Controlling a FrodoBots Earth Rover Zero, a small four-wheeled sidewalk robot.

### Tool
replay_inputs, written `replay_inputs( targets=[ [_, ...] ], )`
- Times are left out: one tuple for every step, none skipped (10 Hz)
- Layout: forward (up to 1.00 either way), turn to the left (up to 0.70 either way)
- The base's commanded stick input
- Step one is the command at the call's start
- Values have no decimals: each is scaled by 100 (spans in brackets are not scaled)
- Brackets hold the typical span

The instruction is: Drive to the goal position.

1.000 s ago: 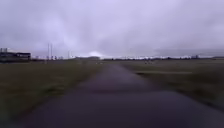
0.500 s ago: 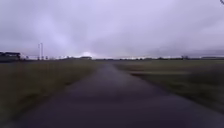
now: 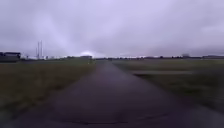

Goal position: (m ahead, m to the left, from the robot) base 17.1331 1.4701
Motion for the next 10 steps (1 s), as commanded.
replay_inputs(
  targets=[
    [100, 0],
    [100, 0],
    [100, 0],
    [100, 0],
    [100, 0],
    [100, 0],
    [100, 0],
    [100, 0],
    [100, 0],
    [100, 0]
  ],
)
